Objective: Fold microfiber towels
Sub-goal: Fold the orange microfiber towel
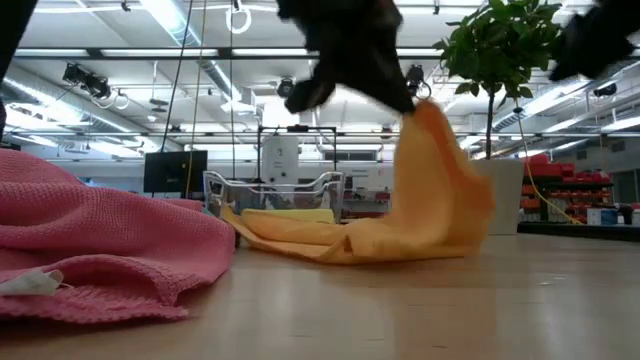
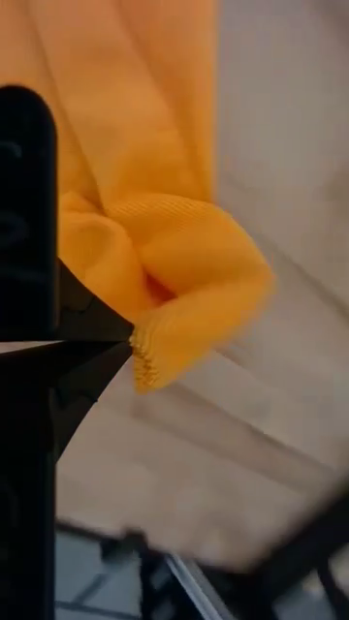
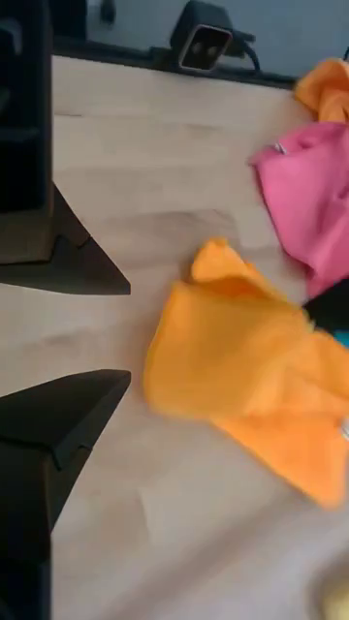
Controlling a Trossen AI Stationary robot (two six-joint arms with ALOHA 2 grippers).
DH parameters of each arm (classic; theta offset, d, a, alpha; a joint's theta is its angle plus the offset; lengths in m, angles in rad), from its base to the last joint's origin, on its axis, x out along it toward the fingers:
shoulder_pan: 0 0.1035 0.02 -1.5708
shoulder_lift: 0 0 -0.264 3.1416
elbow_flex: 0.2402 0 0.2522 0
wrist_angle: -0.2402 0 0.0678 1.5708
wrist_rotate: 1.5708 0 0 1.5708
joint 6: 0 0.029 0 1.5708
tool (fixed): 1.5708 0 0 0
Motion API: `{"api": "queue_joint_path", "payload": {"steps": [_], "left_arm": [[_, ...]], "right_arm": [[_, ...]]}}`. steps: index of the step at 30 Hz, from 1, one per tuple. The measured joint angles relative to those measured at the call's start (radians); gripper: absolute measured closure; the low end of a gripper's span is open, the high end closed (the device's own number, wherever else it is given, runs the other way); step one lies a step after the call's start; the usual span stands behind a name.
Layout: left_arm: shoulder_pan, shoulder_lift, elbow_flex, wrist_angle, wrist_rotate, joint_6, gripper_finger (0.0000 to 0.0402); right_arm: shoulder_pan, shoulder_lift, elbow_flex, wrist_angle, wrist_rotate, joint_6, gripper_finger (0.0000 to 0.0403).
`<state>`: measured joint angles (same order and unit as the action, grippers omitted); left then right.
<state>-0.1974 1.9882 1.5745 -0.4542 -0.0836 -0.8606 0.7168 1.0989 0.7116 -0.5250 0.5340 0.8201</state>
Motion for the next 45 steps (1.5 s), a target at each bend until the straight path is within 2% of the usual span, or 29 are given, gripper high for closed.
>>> {"api": "queue_joint_path", "payload": {"steps": [6, 8, 10, 13, 20, 26, 31, 36, 40, 45], "left_arm": [[0.003, 0.082, 0.000, -0.002, 0.030, 0.031, 0.0391], [0.008, 0.091, 0.000, -0.009, 0.029, 0.043, 0.0389], [0.017, 0.093, 0.000, -0.011, 0.029, 0.068, 0.0392], [0.037, 0.093, 0.000, -0.015, 0.028, 0.108, 0.0397], [0.085, 0.093, 0.001, -0.023, 0.029, 0.169, 0.0387], [0.099, 0.093, 0.002, -0.039, 0.028, 0.200, 0.0393], [0.098, 0.093, 0.002, -0.053, 0.029, 0.205, 0.0389], [0.103, 0.093, 0.001, -0.074, 0.029, 0.220, 0.0394], [0.110, 0.093, 0.001, -0.091, 0.029, 0.228, 0.0384], [0.111, 0.093, 0.001, -0.092, 0.036, 0.230, 0.0396]], "right_arm": [[0.000, 0.134, -0.172, 0.436, 0.028, 0.087, 0.0260], [-0.004, 0.209, -0.183, 0.521, 0.035, 0.047, 0.0260], [-0.013, 0.284, -0.174, 0.555, 0.034, -0.071, 0.0260], [-0.015, 0.375, -0.132, 0.565, 0.025, -0.187, 0.0260], [-0.038, 0.535, -0.016, 0.569, 0.072, -0.322, 0.0260], [-0.079, 0.636, 0.060, 0.519, 0.173, -0.341, 0.0260], [-0.079, 0.670, 0.128, 0.402, 0.307, -0.359, 0.0260], [-0.077, 0.692, 0.151, 0.386, 0.305, -0.468, 0.0260], [-0.051, 0.695, 0.152, 0.390, 0.304, -0.480, 0.0260], [-0.052, 0.695, 0.152, 0.362, 0.357, -0.476, 0.0260]]}}
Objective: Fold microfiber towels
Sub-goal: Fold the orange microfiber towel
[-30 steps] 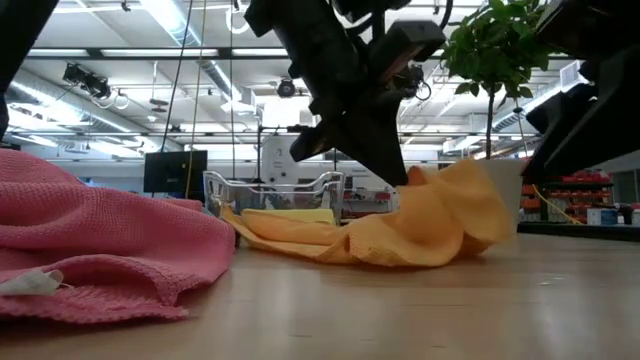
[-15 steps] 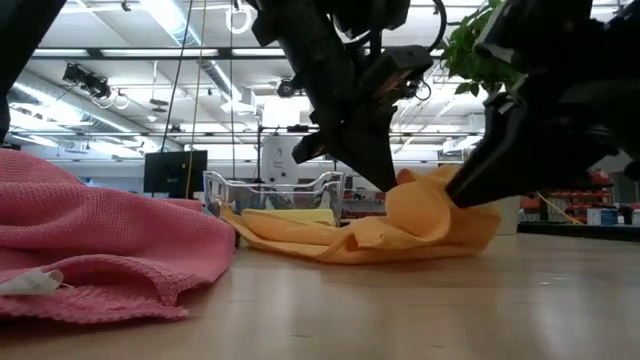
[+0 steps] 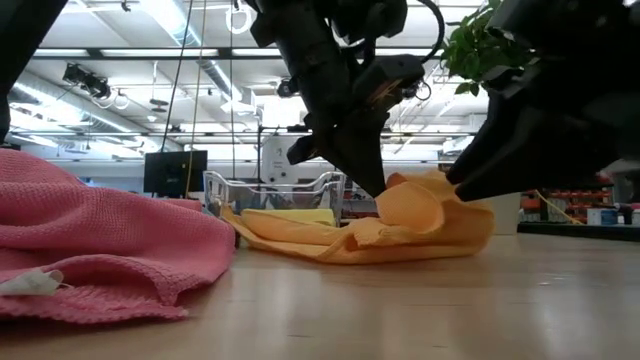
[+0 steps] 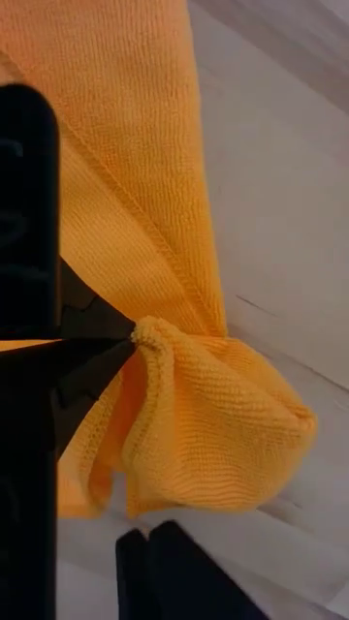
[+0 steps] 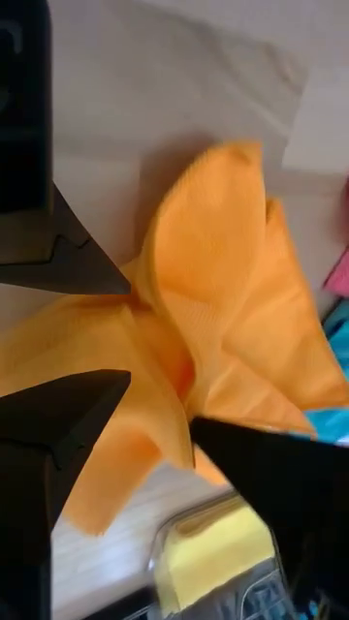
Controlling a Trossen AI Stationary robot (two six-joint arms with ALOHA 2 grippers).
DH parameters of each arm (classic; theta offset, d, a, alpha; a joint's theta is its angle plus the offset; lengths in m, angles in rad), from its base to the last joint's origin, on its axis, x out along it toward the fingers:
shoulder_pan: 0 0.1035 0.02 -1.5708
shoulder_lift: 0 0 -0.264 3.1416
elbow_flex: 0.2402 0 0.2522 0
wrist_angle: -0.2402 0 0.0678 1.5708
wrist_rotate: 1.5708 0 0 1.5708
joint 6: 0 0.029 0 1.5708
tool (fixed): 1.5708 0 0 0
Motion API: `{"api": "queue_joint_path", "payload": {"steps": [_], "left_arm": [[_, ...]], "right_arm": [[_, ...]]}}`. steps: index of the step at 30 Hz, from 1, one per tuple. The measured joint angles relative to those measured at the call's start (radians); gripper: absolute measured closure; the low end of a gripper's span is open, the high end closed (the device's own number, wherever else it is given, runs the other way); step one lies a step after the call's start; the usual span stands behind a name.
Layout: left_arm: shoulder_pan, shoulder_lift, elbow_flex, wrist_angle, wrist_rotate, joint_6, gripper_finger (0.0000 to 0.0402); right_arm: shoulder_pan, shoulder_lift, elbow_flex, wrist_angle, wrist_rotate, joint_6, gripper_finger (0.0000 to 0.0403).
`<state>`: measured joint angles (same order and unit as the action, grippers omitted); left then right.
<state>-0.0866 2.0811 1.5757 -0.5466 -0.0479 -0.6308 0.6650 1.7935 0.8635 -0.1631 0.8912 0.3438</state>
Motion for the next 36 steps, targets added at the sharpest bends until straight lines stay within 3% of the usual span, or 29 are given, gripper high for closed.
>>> {"api": "queue_joint_path", "payload": {"steps": [9, 14, 17, 21, 24, 28, 33, 36], "left_arm": [[0.001, 0.000, 0.000, 0.003, 0.000, 0.016, 0.0389], [0.001, 0.000, 0.000, 0.006, 0.000, 0.021, 0.0393], [0.001, 0.000, 0.000, 0.008, 0.000, 0.037, 0.0381], [0.001, 0.000, 0.000, 0.008, -0.002, 0.037, 0.0377], [0.000, 0.000, 0.000, -0.001, -0.026, 0.055, 0.0368], [-0.002, -0.010, -0.002, -0.077, -0.026, 0.089, 0.0320], [-0.023, -0.046, -0.002, -0.239, -0.022, 0.099, 0.0225], [-0.074, -0.075, -0.016, -0.243, -0.081, 0.122, 0.0173]], "right_arm": [[-0.035, 0.000, 0.000, -0.005, -0.077, -0.014, 0.0260], [-0.045, 0.016, -0.002, -0.003, -0.066, -0.034, 0.0265], [-0.057, 0.019, -0.002, -0.008, -0.084, -0.030, 0.0297], [-0.056, 0.016, -0.002, -0.008, -0.091, 0.023, 0.0383], [-0.056, 0.001, -0.002, -0.018, -0.092, 0.091, 0.0393], [-0.054, -0.050, -0.002, -0.053, -0.119, 0.216, 0.0398], [-0.092, -0.121, -0.002, -0.119, -0.247, 0.290, 0.0400], [-0.135, -0.136, -0.002, -0.172, -0.279, 0.334, 0.0400]]}}
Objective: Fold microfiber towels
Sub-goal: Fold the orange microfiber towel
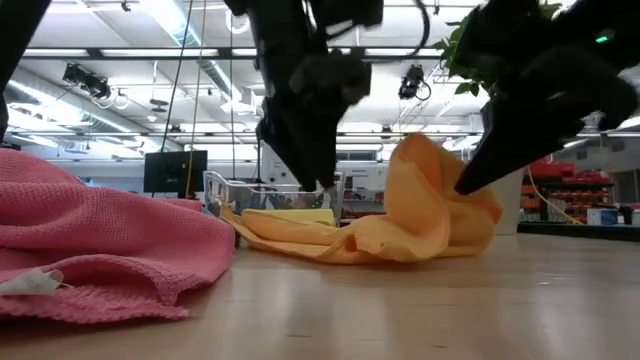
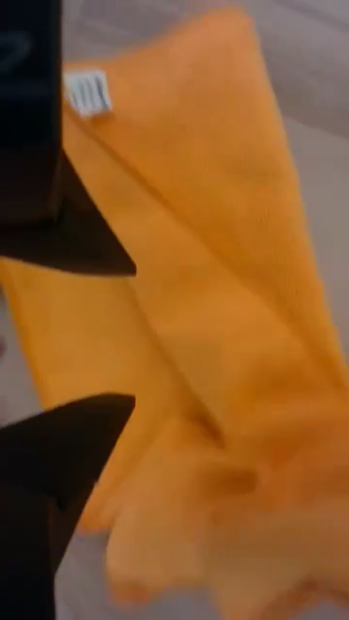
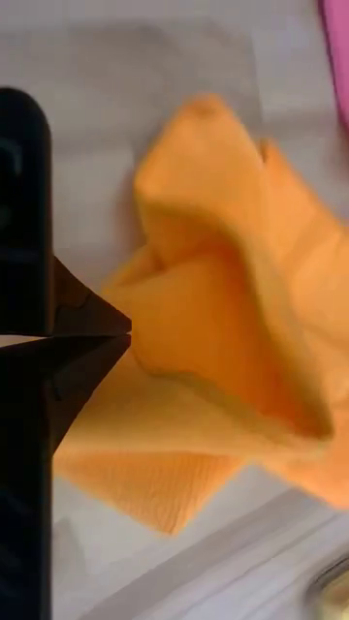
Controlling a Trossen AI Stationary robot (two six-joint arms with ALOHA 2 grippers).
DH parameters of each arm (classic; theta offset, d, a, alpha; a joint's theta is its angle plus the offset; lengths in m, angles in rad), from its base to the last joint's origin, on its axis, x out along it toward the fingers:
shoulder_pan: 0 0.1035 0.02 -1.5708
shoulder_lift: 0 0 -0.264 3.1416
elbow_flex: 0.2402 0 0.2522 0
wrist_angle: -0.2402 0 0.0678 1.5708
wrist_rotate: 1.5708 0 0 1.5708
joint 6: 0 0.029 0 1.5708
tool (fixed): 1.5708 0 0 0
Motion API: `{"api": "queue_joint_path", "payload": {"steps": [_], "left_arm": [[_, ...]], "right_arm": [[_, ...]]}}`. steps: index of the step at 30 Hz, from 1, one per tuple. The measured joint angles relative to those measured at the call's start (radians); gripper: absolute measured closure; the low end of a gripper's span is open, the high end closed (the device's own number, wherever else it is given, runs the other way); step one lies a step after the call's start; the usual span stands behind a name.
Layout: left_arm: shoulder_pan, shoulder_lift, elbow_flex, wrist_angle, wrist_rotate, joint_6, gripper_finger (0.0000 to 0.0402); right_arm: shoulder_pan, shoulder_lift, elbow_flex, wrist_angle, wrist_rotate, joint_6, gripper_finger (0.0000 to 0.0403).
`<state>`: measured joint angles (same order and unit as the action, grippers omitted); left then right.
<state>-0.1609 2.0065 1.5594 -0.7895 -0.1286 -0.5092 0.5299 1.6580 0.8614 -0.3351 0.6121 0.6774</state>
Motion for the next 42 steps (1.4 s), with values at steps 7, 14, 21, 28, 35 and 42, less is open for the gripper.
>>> {"api": "queue_joint_path", "payload": {"steps": [7, 14, 21, 28, 35, 42], "left_arm": [[-0.213, -0.017, -0.062, 0.371, -0.238, 0.178, 0.0113], [-0.294, 0.083, -0.073, 0.448, -0.337, 0.265, 0.0134], [-0.282, 0.169, -0.072, 0.505, -0.286, 0.180, 0.0170], [-0.271, 0.193, -0.070, 0.508, -0.230, 0.177, 0.0211], [-0.245, 0.194, -0.070, 0.504, -0.186, 0.124, 0.0335], [-0.220, 0.118, -0.075, 0.406, -0.177, -0.006, 0.0389]], "right_arm": [[-0.072, -0.008, -0.001, -0.031, -0.067, 0.014, 0.0401], [-0.078, -0.008, -0.001, -0.044, -0.087, 0.010, 0.0402], [-0.077, -0.008, -0.001, -0.051, -0.090, 0.012, 0.0402], [-0.077, -0.008, -0.001, -0.072, -0.093, 0.031, 0.0402], [-0.077, -0.008, -0.001, -0.093, -0.093, 0.060, 0.0402], [-0.040, -0.076, -0.001, -0.243, -0.267, 0.062, 0.0402]]}}
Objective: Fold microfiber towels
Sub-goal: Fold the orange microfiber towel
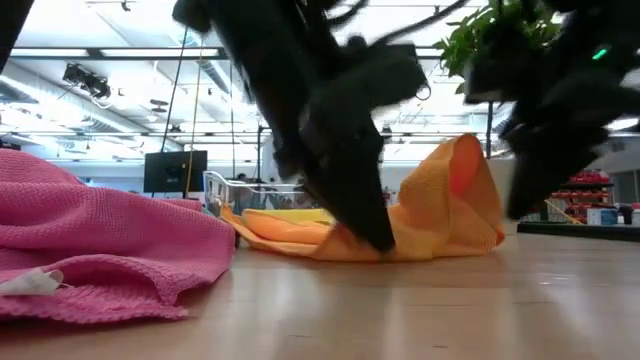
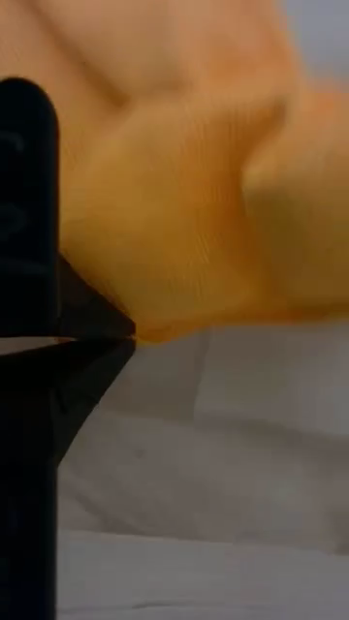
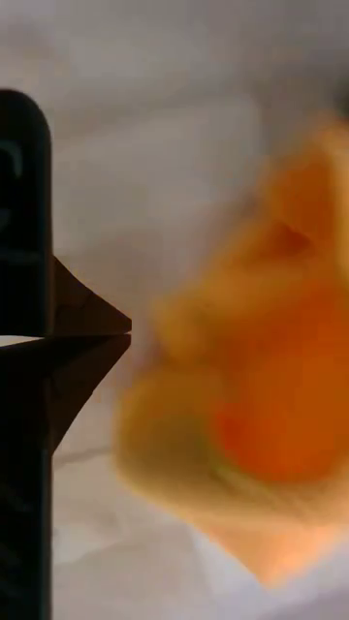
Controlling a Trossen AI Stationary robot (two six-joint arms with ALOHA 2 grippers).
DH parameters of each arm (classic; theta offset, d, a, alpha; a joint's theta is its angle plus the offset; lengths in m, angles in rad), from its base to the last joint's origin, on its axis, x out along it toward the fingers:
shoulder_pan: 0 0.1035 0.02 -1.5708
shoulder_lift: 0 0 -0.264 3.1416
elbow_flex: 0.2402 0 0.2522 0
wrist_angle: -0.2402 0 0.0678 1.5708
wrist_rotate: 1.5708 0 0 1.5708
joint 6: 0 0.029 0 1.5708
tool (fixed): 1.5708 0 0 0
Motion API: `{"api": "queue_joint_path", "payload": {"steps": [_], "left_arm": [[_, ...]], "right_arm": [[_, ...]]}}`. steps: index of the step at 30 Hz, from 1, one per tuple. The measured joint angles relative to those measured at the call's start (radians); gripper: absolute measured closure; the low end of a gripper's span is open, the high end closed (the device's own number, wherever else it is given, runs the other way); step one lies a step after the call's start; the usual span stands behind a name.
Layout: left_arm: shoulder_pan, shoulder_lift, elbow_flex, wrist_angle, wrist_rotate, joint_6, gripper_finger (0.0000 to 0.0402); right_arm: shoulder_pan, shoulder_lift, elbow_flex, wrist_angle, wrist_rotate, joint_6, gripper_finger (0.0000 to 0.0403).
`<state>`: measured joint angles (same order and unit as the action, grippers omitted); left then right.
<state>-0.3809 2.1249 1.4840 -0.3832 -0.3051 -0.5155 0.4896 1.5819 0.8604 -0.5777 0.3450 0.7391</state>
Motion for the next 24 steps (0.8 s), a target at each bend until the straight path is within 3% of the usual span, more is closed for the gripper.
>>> {"api": "queue_joint_path", "payload": {"steps": [7, 12, 17, 21, 24], "left_arm": [[-0.023, -0.309, 0.002, -0.097, -0.054, 0.087, 0.0392], [0.006, -0.501, 0.005, -0.104, -0.135, 0.108, 0.0394], [0.069, -0.532, 0.004, -0.173, -0.131, 0.007, 0.0396], [0.122, -0.479, -0.001, -0.299, -0.102, -0.042, 0.0391], [0.165, -0.420, -0.005, -0.363, -0.093, -0.050, 0.0387]], "right_arm": [[0.120, -0.359, 0.000, -0.170, -0.044, 0.077, 0.0402], [0.157, -0.561, 0.003, -0.162, 0.118, 0.145, 0.0402], [0.132, -0.492, 0.002, -0.118, 0.188, 0.098, 0.0402], [0.120, -0.330, 0.002, -0.007, 0.174, 0.133, 0.0396], [0.124, -0.200, 0.002, 0.094, 0.130, 0.247, 0.0376]]}}
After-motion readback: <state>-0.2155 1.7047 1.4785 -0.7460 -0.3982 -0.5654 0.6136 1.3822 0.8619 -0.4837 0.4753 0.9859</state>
